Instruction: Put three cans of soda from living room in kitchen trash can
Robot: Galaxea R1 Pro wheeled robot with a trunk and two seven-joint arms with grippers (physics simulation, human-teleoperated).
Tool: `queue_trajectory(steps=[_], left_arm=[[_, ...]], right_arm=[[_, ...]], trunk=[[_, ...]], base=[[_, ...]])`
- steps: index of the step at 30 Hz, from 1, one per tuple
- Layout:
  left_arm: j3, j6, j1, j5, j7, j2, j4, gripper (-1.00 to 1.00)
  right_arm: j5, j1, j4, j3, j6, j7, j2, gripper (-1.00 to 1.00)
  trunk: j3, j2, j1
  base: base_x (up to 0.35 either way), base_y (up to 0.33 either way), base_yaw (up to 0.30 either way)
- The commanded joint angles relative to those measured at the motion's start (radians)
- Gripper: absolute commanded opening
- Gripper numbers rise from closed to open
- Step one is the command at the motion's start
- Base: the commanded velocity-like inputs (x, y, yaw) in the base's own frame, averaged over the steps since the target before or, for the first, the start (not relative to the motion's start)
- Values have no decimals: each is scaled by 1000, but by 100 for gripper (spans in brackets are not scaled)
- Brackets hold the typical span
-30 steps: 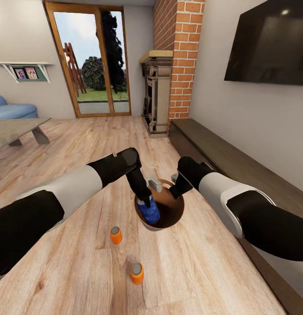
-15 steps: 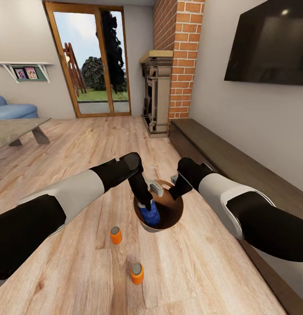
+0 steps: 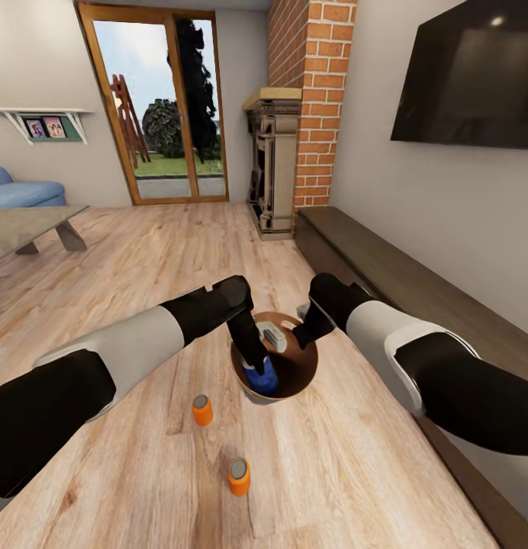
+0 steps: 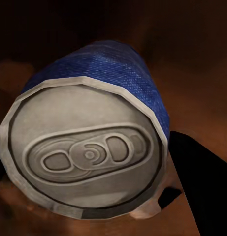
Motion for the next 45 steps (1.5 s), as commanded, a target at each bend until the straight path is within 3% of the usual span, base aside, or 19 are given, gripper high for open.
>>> queue_trajectory(steps=[1,11,17,18,35,38,39,41,42,45], left_arm=[[-4,0,1,-17,4,1,36,-100],[-4,0,7,-18,13,0,37,-100],[-3,0,13,-15,53,0,37,-100],[-2,0,13,-15,54,0,37,100],[10,-37,17,-16,64,13,34,100],[43,-36,18,-14,60,18,-18,100],[91,-30,18,-18,59,24,-84,100],[144,-17,18,-17,56,68,-168,100],[158,-4,18,-16,55,96,-212,100],[171,0,18,-14,52,142,-281,100]], right_arm=[[-39,-1,-1,-35,7,4,0,-100],[-42,-1,-1,-36,7,39,0,-100],[-43,-1,-1,-36,7,54,0,-100],[-43,-1,-1,-36,7,55,0,-100],[-42,-1,3,-35,7,57,0,-100],[-42,0,7,-35,7,57,0,-100],[-42,0,9,-35,7,56,0,-100],[-42,0,11,-35,7,56,0,-100],[-42,1,12,-35,7,55,0,-100],[-42,1,13,-35,7,53,0,-100]], trunk=[[0,0,0],[0,0,0],[0,0,0],[0,0,0],[0,0,0],[0,0,0],[0,0,0],[0,0,0],[0,0,0],[0,0,0]], base=[[0,0,0],[0,0,0],[0,0,0],[0,0,0],[0,0,0],[0,0,0],[0,0,0],[0,0,0],[0,0,0],[0,0,0]])
